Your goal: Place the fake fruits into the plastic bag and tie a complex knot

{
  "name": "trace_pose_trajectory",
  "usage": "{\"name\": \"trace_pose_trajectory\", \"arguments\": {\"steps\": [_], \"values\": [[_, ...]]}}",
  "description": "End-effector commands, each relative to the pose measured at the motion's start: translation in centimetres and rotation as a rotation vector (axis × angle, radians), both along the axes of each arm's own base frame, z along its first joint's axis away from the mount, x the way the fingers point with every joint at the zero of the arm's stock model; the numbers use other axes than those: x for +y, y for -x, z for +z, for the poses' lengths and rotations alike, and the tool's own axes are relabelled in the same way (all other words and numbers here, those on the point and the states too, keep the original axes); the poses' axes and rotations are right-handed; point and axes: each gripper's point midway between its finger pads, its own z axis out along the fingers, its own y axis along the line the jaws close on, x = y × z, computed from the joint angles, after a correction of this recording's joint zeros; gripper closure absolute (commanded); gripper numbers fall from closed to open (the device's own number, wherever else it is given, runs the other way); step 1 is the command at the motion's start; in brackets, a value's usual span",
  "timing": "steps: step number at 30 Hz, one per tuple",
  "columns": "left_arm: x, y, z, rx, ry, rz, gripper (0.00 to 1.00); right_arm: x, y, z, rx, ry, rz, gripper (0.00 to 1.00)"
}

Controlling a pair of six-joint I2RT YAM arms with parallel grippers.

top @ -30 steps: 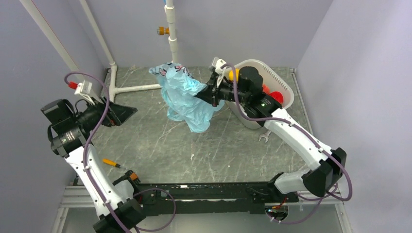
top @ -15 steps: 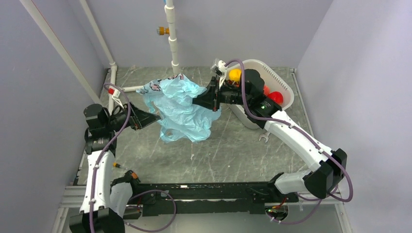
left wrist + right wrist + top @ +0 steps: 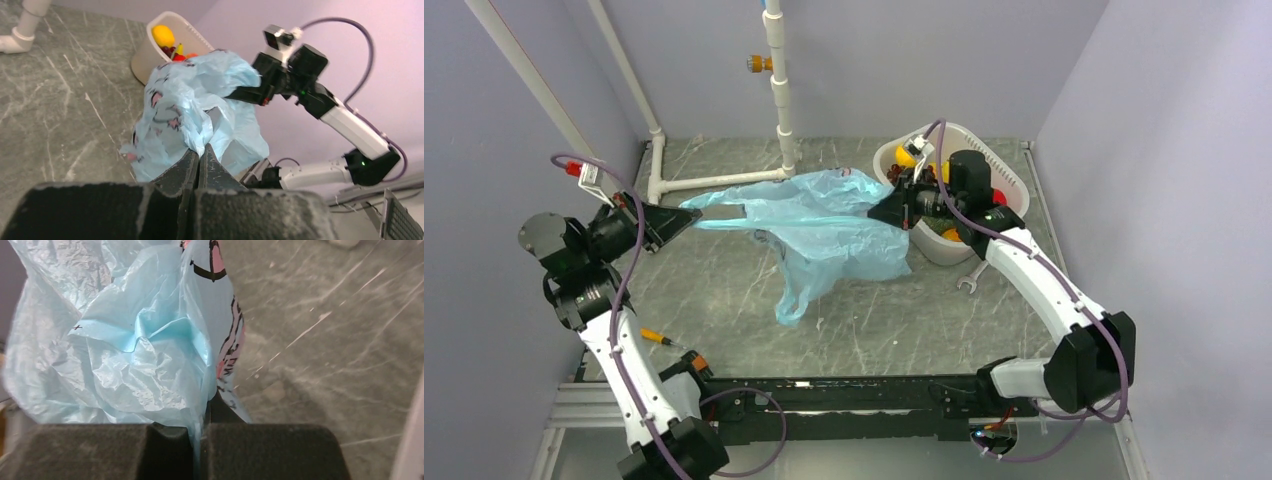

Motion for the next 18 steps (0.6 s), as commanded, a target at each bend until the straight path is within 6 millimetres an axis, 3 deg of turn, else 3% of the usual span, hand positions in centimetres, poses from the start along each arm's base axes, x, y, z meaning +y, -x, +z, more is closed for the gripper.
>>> {"name": "trace_pose_trajectory", "arguments": {"steps": [1, 5, 7, 10, 12, 14, 16, 17, 18], "values": [[0.4, 1.5, 1.9, -0.020, -0.035, 0.005, 1.00, -1.7, 0.4, -3.1, 0.188, 0.030, -0.034, 1.00], [0.8, 0.2, 1.0, 0.011, -0.050, 0.111, 1.00, 1.6, 2.1, -3.5, 0.352, -0.034, 0.065, 1.00], [1.2, -1.4, -0.9, 0.079, -0.068, 0.168, 1.00, 3.5, 2.1, -3.6, 0.408, -0.049, 0.092, 1.00], [2.3, -4.2, -4.5, 0.172, -0.131, 0.228, 1.00, 5.2, 0.2, -4.5, 0.449, -0.034, 0.054, 0.99], [3.7, -6.2, -7.1, 0.260, -0.158, 0.271, 1.00, 5.5, -1.4, -5.9, 0.477, 0.000, 0.022, 0.80], [4.7, -7.5, -8.8, 0.319, -0.187, 0.263, 0.97, 5.6, -3.2, -6.5, 0.454, 0.030, -0.016, 0.42], [5.7, -8.4, -10.3, 0.348, -0.261, 0.245, 0.74, 5.6, -4.6, -7.0, 0.436, 0.065, -0.042, 0.08], [6.3, -8.6, -10.8, 0.366, -0.293, 0.248, 0.54, 5.5, -5.0, -7.0, 0.438, 0.076, -0.046, 0.01], [6.7, -8.8, -11.1, 0.356, -0.338, 0.233, 0.26, 5.3, -5.2, -7.0, 0.432, 0.087, -0.051, 0.01]]}}
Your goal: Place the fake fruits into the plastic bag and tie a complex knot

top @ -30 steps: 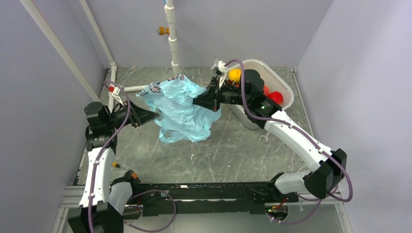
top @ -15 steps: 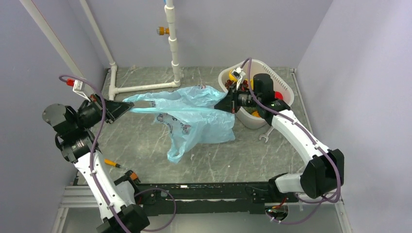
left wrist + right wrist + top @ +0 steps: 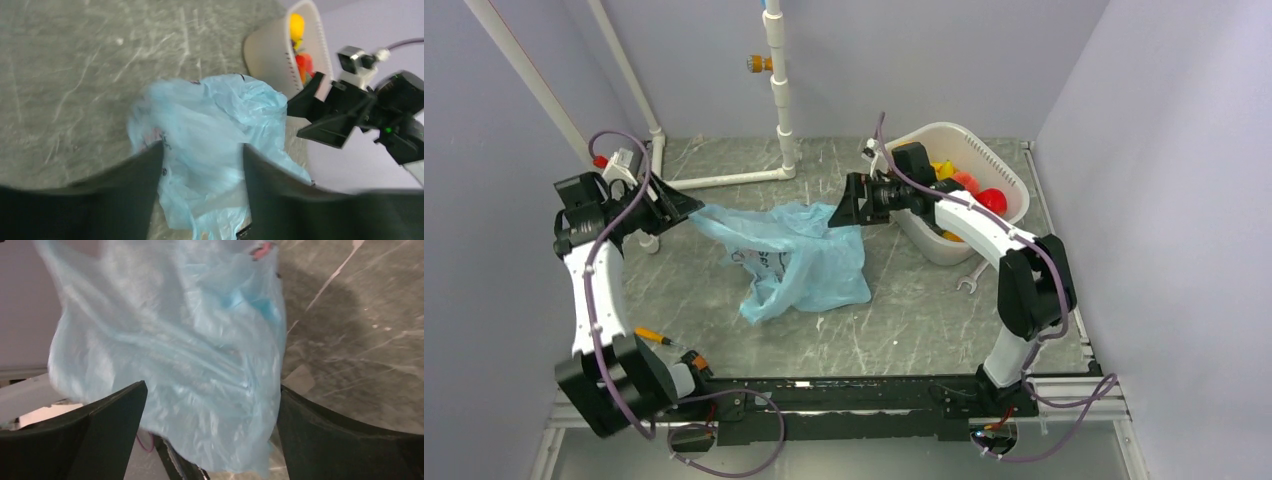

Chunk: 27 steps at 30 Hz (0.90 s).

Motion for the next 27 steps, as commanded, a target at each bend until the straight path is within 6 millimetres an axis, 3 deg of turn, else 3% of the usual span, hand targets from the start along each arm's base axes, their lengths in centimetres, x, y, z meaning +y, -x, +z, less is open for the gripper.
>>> {"name": "trace_pose_trajectory", "arguments": {"steps": [1, 2, 5, 8, 11, 14, 17, 20, 24, 27], "values": [[2.7, -0.4, -1.6, 0.025, -0.250, -0.030, 0.09, -1.0, -2.6, 2.7, -0.105, 0.042, -0.051, 0.00], [2.7, -0.1, -1.1, 0.011, -0.287, -0.049, 0.02, -1.8, -2.5, 3.0, -0.125, 0.054, -0.054, 0.00], [2.8, 1.9, 0.9, -0.128, -0.433, -0.111, 0.01, -5.1, -1.7, 4.0, -0.214, 0.115, -0.048, 0.00], [0.9, 5.1, 2.2, -0.338, -0.594, -0.257, 0.01, -7.8, 1.8, 3.0, -0.291, 0.202, 0.007, 0.00], [-2.5, 9.7, 0.4, -0.510, -0.740, -0.523, 0.01, -8.8, 6.3, 1.2, -0.273, 0.189, 0.073, 0.00], [-5.0, 12.2, -2.3, -0.577, -0.781, -0.725, 0.01, -6.9, 9.6, 0.2, -0.231, 0.136, 0.127, 0.00], [-5.1, 10.1, -3.2, -0.586, -0.797, -0.713, 0.01, -3.6, 11.4, -0.4, -0.185, 0.089, 0.159, 0.00], [-5.2, 8.1, -3.1, -0.600, -0.838, -0.731, 0.01, -1.9, 11.5, -1.4, -0.139, 0.069, 0.145, 0.00], [-7.0, 8.3, -4.3, -0.631, -0.861, -0.941, 0.00, -0.8, 11.4, -3.7, -0.088, 0.113, 0.157, 0.00], [-7.0, 6.8, -5.3, -0.654, -0.952, -0.968, 0.01, -1.1, 11.7, -5.1, -0.061, 0.151, 0.129, 0.00]]}}
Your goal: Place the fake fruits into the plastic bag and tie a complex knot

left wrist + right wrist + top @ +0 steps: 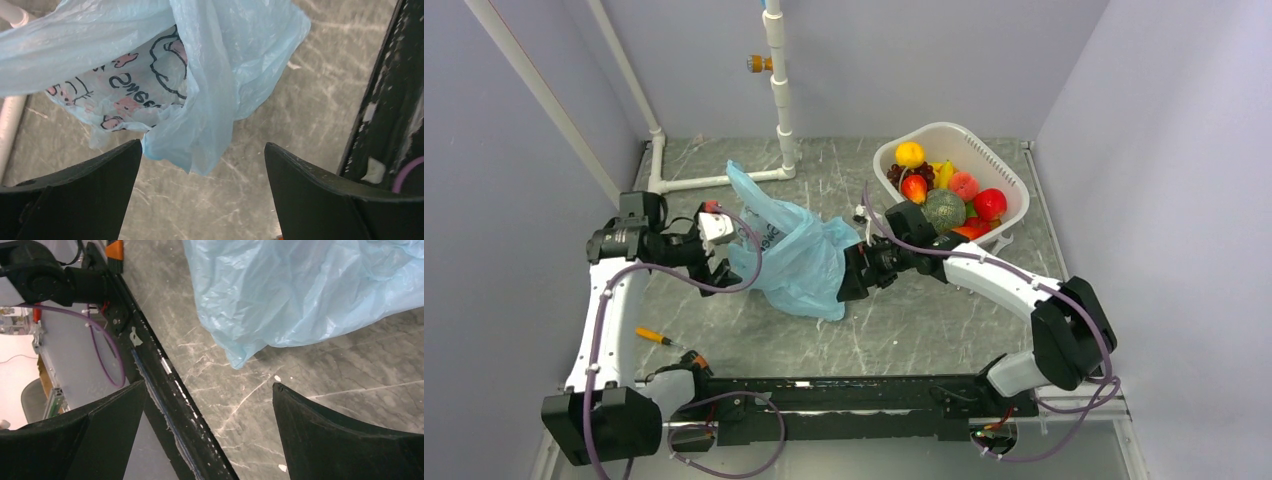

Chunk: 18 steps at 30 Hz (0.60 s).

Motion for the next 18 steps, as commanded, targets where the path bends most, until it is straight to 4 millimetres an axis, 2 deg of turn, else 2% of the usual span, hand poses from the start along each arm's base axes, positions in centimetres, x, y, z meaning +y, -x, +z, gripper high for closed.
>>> {"name": "trace_pose_trajectory", "arguments": {"steps": [1, 5, 9, 11, 14, 15, 18], "values": [[0.2, -2.4, 0.3, -0.186, -0.157, -0.092, 0.01, 0.5, -0.6, -0.1, -0.029, -0.001, -0.063, 0.00], [0.5, -4.4, -1.4, -0.211, -0.239, -0.101, 0.03, 0.2, 1.5, -1.8, -0.011, 0.028, -0.059, 0.00], [0.0, -4.7, -3.0, -0.128, -0.225, -0.116, 0.29, 1.8, 2.9, -3.6, -0.020, 0.024, -0.041, 0.00], [-0.4, -4.4, -3.4, -0.095, -0.196, -0.119, 0.38, 2.5, 2.3, -4.6, -0.018, 0.022, -0.061, 0.00], [-1.0, -4.2, -3.9, -0.074, -0.154, -0.103, 0.46, 3.5, 1.1, -5.7, -0.039, 0.015, -0.083, 0.03], [-1.1, -4.2, -4.5, -0.063, -0.151, -0.090, 0.55, 3.8, 0.6, -6.2, -0.048, 0.012, -0.086, 0.08], [-0.9, -3.8, -5.4, -0.037, -0.151, -0.071, 0.69, 3.7, 0.1, -7.2, -0.040, 0.038, -0.106, 0.22]]}}
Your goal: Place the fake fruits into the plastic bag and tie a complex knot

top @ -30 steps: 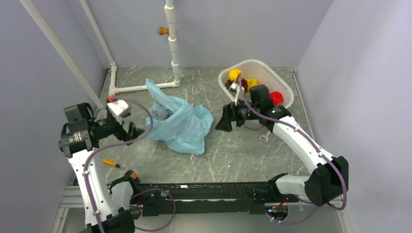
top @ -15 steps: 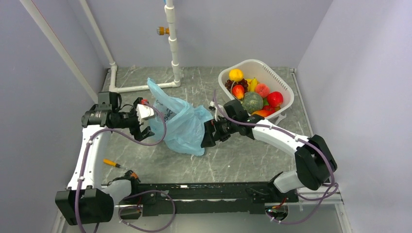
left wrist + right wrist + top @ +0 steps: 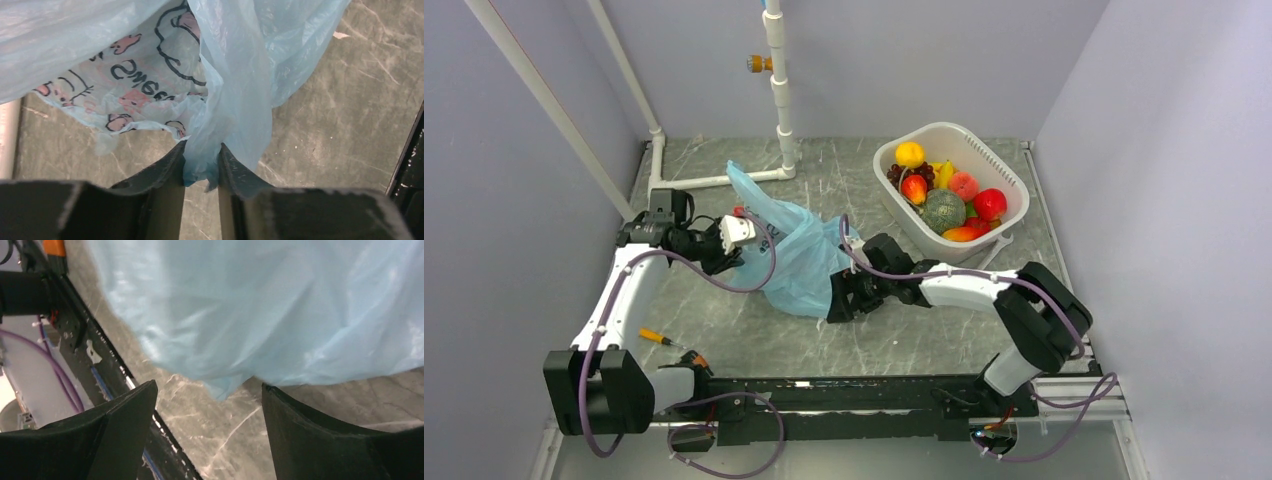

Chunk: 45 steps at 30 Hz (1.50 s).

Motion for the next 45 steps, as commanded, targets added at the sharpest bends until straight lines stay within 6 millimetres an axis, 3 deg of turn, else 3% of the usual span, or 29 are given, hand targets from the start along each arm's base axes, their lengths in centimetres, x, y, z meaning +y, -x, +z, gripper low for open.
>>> {"name": "trace_pose_trajectory", "arguments": {"steps": [1, 4, 7, 8, 12, 15, 18, 21, 23, 25, 27, 28, 31, 33, 35, 38, 45], "values": [[-0.4, 0.5, -0.4, 0.008, 0.027, 0.018, 0.72, 1.1, -2.5, 0.0, -0.062, -0.043, -0.057, 0.27], [-0.1, 0.5, -0.8, 0.016, 0.018, 0.054, 0.83, 1.0, -2.5, -0.6, -0.027, -0.062, -0.053, 0.41], [0.2, 0.6, -0.8, 0.022, 0.017, 0.085, 1.00, 1.0, -2.3, -0.6, -0.015, -0.089, -0.011, 0.94], [0.5, 0.5, -0.6, 0.020, 0.012, 0.104, 1.00, 0.4, -2.7, -0.6, -0.018, -0.083, -0.012, 1.00], [4.6, 0.6, 0.2, 0.006, 0.021, 0.220, 1.00, -4.8, -5.3, 0.4, -0.038, -0.042, -0.106, 1.00], [8.8, 1.8, -1.0, 0.022, -0.035, 0.296, 1.00, -8.1, -6.3, 2.0, -0.126, 0.007, -0.121, 1.00], [11.5, 3.6, -2.9, 0.061, -0.091, 0.324, 1.00, -9.4, -5.6, 3.0, -0.189, 0.042, -0.067, 1.00], [12.0, 5.0, -3.7, 0.077, -0.115, 0.306, 1.00, -9.8, -5.2, 3.5, -0.245, 0.049, -0.029, 1.00], [10.7, 6.3, -2.7, 0.078, -0.099, 0.231, 0.94, -9.4, -5.3, 4.6, -0.305, 0.036, 0.006, 1.00], [8.4, 7.5, 0.7, 0.076, -0.004, 0.185, 0.44, -8.6, -5.3, 6.4, -0.411, 0.019, 0.070, 1.00], [5.5, 7.9, 6.3, 0.077, 0.185, 0.216, 0.14, -7.8, -5.3, 8.1, -0.541, 0.014, 0.148, 1.00], [4.6, 7.4, 8.9, 0.079, 0.264, 0.251, 0.09, -7.5, -5.3, 8.8, -0.620, 0.023, 0.181, 1.00], [3.2, 5.4, 16.3, 0.075, 0.470, 0.325, 0.08, -7.0, -5.7, 11.2, -0.841, 0.045, 0.263, 1.00], [2.7, 3.5, 19.5, 0.094, 0.564, 0.358, 0.08, -6.9, -6.0, 12.9, -0.943, 0.053, 0.300, 1.00], [2.0, 1.5, 20.8, 0.123, 0.589, 0.402, 0.06, -6.7, -6.1, 14.6, -1.002, 0.054, 0.321, 1.00], [-1.0, 0.5, 20.9, 0.174, 0.626, 0.359, 0.01, -6.4, -6.0, 16.8, -1.060, 0.046, 0.358, 1.00], [-6.8, 0.3, 16.6, 0.211, 0.591, 0.165, 0.01, -5.5, -4.9, 19.9, -1.125, 0.006, 0.400, 1.00]]}}
